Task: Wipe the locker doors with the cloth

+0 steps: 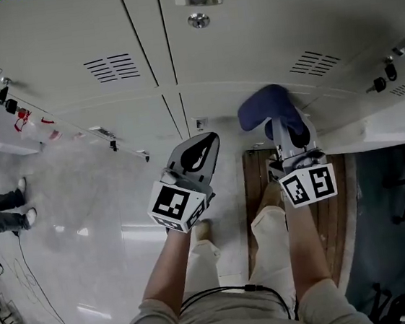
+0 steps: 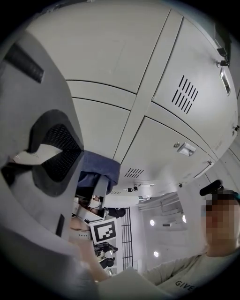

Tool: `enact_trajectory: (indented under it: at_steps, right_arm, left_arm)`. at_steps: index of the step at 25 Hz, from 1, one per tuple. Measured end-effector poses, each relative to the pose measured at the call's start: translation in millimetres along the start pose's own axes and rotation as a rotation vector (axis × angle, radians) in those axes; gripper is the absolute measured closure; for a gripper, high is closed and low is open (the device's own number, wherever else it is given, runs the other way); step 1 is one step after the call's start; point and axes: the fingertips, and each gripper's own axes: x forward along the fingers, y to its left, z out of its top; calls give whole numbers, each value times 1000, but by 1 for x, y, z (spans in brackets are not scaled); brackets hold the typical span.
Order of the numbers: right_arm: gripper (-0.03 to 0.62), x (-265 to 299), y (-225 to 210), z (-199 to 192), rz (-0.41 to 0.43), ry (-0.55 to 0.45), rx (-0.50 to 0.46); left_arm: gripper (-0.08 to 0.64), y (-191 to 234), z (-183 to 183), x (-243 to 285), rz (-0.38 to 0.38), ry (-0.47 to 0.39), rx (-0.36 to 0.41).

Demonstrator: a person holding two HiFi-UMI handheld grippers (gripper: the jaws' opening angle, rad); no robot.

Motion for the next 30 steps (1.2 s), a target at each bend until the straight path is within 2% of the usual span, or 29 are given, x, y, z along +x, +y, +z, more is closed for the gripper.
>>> enact_trajectory:
  at_steps: [7, 11, 17, 24, 30]
  right_arm:
    - [541, 3, -21, -52, -41, 68, 27]
    - [541, -1, -23, -101, -36, 120, 42]
    - [541, -8, -26, -182, -11, 223, 6]
    - [541, -17, -37, -269, -32, 306, 50]
    - [543, -21, -41, -322, -19, 347, 33]
  left_arm:
    - [561, 7, -30, 4, 13, 24, -21]
    - [561, 20, -52, 1, 43, 37, -40]
    - [561, 39, -93, 2, 71, 60, -60]
    - [561, 52, -144, 9, 80, 89, -66]
    - [561, 57, -172, 14, 80, 104, -62]
